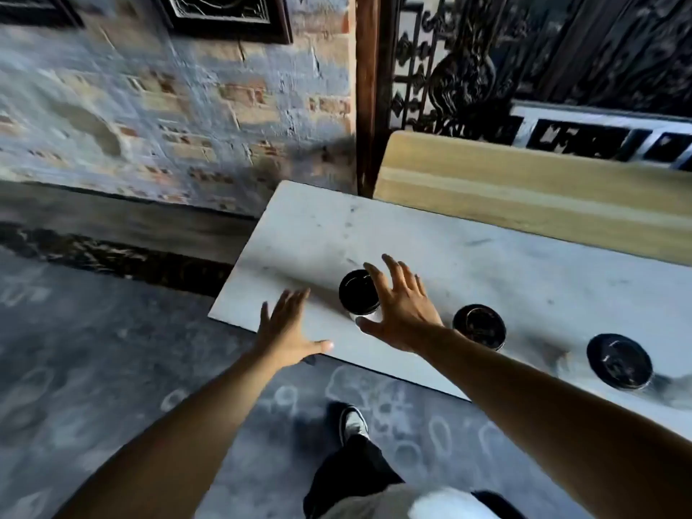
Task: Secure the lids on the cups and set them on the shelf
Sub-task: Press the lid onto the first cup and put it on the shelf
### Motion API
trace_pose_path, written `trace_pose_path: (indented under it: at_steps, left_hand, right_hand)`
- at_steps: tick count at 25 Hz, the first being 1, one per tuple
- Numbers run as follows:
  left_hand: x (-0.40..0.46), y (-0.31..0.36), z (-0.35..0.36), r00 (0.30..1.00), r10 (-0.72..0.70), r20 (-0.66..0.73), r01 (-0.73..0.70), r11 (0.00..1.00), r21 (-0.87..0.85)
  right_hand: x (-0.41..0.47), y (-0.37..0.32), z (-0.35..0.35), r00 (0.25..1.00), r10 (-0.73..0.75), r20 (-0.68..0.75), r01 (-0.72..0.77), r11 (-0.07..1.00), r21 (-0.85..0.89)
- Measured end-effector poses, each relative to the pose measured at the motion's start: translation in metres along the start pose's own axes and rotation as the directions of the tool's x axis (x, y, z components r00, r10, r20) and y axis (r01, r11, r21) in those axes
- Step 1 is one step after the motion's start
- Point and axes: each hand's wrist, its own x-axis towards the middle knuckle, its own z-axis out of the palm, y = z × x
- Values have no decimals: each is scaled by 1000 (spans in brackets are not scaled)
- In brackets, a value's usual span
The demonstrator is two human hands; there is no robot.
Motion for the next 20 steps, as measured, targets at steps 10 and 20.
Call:
trace_pose_path:
  at_steps: [10, 20]
  left_hand:
    - [54, 55, 29, 992, 46, 115, 24, 839, -544]
    - [24, 71, -13, 992, 75, 99, 2, 785, -619]
  right_hand:
    - [30, -11, 13, 998, 64, -4, -63, 995, 73]
    - [26, 19, -18, 968, 237, 82, -239, 777, 583]
